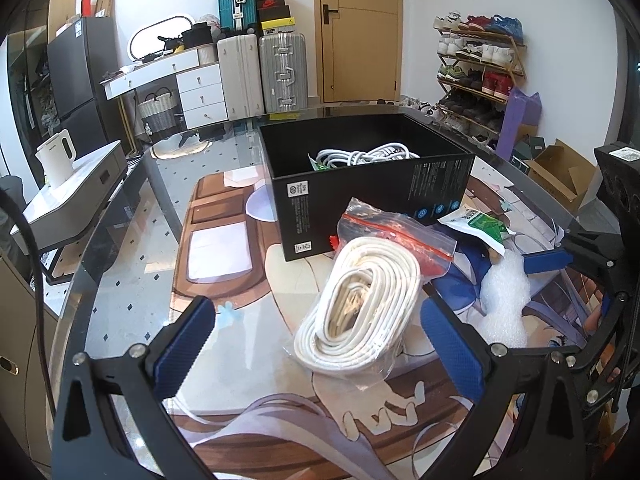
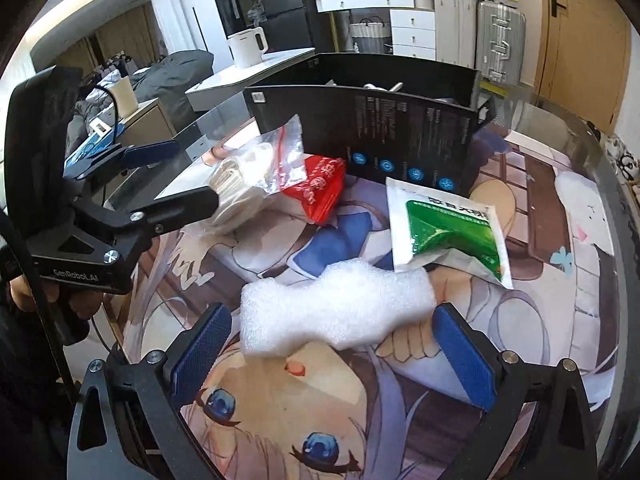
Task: Organize soft objects
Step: 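Grasp the clear zip bag of white rope with the left gripper while the right gripper grasps the white foam, then carry the rope bag and white foam over the black box with both grippers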
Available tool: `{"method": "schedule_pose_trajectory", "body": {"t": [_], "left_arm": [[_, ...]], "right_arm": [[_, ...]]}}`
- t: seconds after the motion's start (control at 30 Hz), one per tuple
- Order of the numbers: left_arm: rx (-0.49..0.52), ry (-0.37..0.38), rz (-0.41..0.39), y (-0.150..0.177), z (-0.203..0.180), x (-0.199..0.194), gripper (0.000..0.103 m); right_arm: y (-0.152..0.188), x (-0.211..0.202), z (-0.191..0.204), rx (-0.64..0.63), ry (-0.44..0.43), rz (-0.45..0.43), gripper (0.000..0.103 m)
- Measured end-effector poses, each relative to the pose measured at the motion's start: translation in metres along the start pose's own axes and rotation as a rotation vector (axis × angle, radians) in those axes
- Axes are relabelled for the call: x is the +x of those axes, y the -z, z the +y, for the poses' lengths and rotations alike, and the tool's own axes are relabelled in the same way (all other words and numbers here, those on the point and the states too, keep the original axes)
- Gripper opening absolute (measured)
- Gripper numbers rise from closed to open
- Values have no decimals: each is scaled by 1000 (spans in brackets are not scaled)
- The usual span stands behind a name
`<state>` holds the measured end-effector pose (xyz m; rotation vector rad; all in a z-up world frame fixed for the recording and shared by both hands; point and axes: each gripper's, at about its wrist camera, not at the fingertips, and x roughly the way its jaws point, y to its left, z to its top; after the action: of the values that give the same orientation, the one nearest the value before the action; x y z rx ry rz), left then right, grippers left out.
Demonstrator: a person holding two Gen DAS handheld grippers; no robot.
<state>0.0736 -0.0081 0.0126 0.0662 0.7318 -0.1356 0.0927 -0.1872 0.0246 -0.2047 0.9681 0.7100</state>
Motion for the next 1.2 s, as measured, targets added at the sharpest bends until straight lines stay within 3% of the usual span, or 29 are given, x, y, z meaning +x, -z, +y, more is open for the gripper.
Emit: {"method": "schedule_pose_trajectory", "body": {"t": [0.1,0.2,0.5,0.63,0.7,0.87,1.2], "left_arm": [[11,0,12,-1,-2,3,103],[23,6,25,-3,-5,7,103],[73,45,64,-3,-11,14,100],[73,76,80,-3,-9,18,78],[67,92,84,-3,-7,18,57],[71,109,72,-1,-7,14,37],[92,123,49,1,-16,0,31]], "right_arm": [[1,0,3,-9,7,-6,101],[2,-2,3,-20,15,-12,92],[4,-8,2,-35,-14,-19,91],[5,-11,1,-30,-23,-26,91],[6,-11,0,-28,-22,-24,91],[6,-11,0,-30,-26,-26,91],[3,-22,6,-54,-35,-58,91]]}}
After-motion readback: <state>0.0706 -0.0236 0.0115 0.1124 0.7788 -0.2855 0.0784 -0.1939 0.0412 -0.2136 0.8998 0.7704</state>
